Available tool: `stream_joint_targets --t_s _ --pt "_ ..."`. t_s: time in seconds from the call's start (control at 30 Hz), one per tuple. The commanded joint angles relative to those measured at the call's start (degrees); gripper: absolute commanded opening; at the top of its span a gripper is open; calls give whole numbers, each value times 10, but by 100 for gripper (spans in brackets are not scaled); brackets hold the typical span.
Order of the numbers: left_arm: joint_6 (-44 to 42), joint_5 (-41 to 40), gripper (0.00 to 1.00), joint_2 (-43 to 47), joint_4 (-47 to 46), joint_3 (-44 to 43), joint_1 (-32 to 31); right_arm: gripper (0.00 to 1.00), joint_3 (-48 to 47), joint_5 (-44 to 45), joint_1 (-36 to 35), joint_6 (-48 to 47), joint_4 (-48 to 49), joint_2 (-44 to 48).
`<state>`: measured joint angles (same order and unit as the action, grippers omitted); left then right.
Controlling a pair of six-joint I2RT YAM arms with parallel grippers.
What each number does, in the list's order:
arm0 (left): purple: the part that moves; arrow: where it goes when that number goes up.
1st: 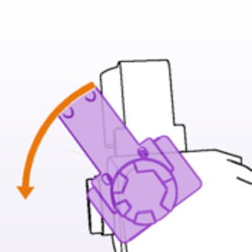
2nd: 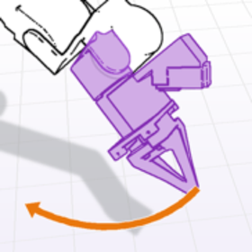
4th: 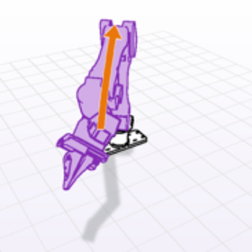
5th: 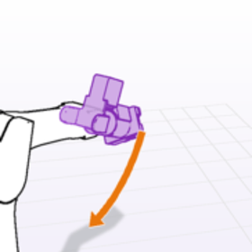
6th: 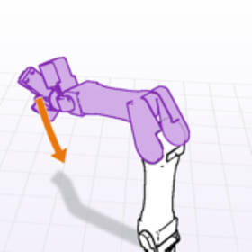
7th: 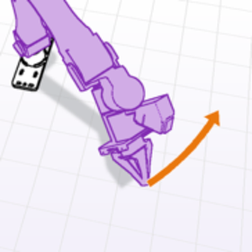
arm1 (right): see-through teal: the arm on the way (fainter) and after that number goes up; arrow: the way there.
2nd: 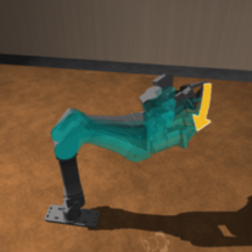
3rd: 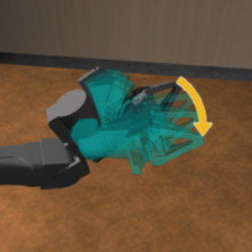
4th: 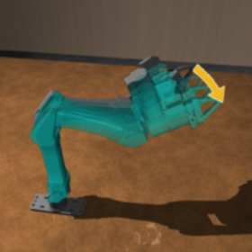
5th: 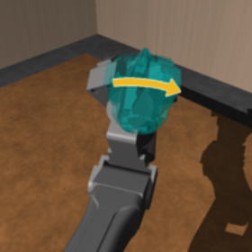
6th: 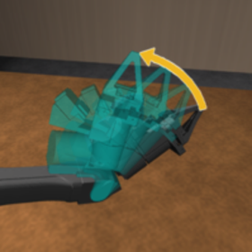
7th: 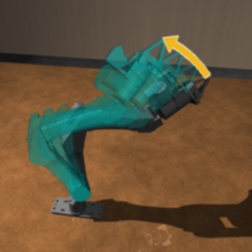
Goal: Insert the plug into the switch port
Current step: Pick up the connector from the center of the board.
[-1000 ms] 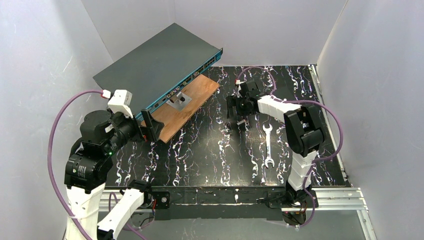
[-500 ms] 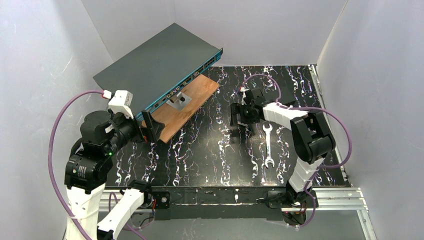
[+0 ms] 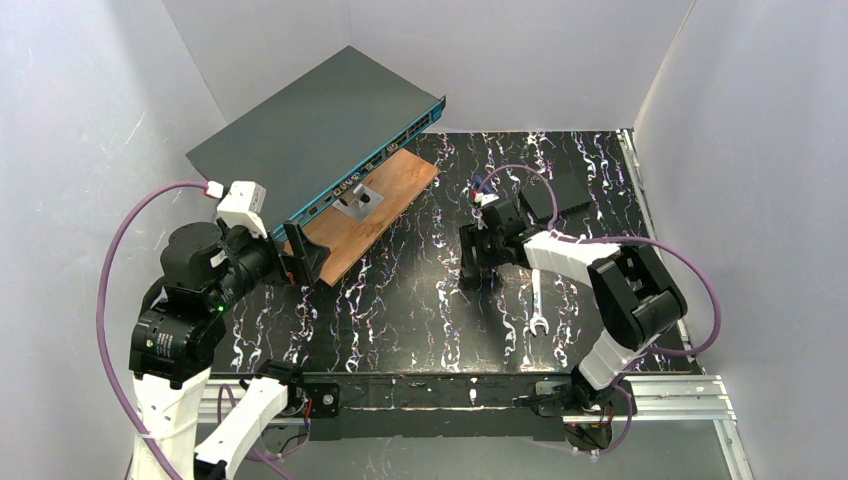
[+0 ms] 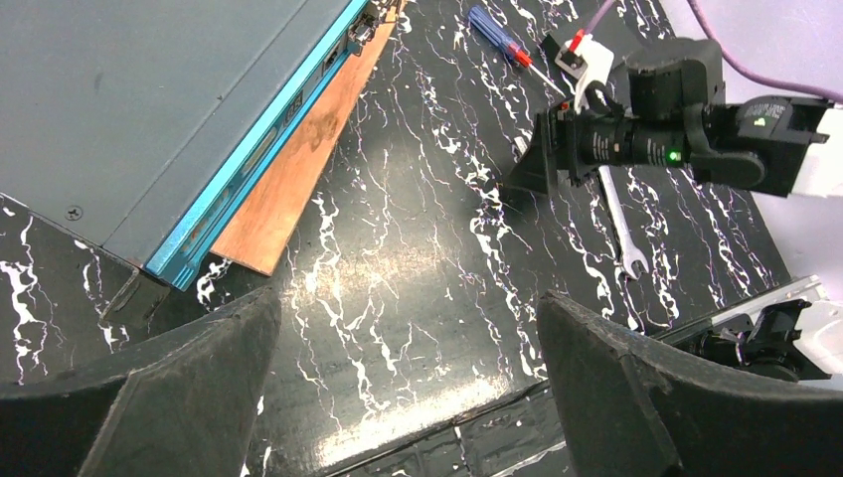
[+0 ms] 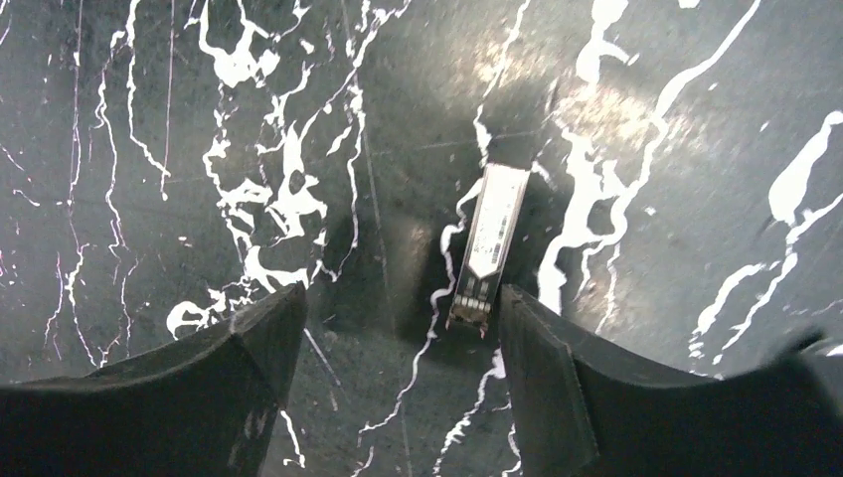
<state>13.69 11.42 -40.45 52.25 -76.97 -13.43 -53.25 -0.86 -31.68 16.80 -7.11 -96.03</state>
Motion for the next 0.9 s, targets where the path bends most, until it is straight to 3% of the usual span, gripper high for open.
stream_joint_targets --t_s 0.0,0.33,0.6,0.87 --pt "0 5 98 2 -8 6 -4 74 57 100 -35 13 54 37" --pt "3 4 98 1 -9 6 -3 56 166 229 -84 43 201 88" --pt "6 2 98 3 -9 8 -4 49 233 271 -105 45 307 87" --pt "5 0 98 4 -9 8 -3 43 248 299 -124 33 351 57"
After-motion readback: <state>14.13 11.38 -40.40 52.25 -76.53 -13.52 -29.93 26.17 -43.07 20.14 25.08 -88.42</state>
